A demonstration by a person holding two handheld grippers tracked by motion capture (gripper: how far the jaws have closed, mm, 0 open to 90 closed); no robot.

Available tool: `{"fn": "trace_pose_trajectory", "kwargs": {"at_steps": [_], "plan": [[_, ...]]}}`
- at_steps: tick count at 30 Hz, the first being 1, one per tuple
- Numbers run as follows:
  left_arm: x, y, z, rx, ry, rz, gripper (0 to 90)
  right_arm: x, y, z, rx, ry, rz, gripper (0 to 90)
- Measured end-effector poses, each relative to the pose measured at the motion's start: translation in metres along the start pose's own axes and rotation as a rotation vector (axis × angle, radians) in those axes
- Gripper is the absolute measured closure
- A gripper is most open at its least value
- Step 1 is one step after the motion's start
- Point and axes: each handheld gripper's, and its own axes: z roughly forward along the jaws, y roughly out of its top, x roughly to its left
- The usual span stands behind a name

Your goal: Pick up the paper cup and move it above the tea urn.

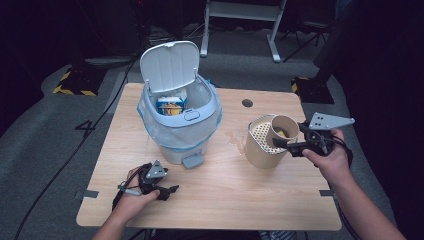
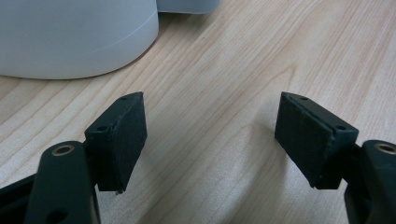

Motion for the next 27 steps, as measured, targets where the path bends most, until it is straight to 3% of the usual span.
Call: {"fn": "trace_pose_trajectory", "kwargs": {"at_steps": [6,14,19,27], "plan": [[0.0,0.0,0.0,-0.001,0.002,0.002,25.5,-0.023,0.002,0.003,0.017,-0.031,0.001,30.8],[0.0,0.0,0.0,-0.001,0.002,0.002,25.5,-0.047,0.001,0.009,0.046,-0.083,-0.04,30.8],[0.0,0.0,0.0,-0.001,0.001,0.001,25.5,-0.057,-0.003,0.013,0.078,-0.121,-0.078,30.8],[0.0,0.0,0.0,-0.001,0.002,0.002,25.5,-0.067,-0.012,0.014,0.098,-0.148,-0.077,30.8]]}}
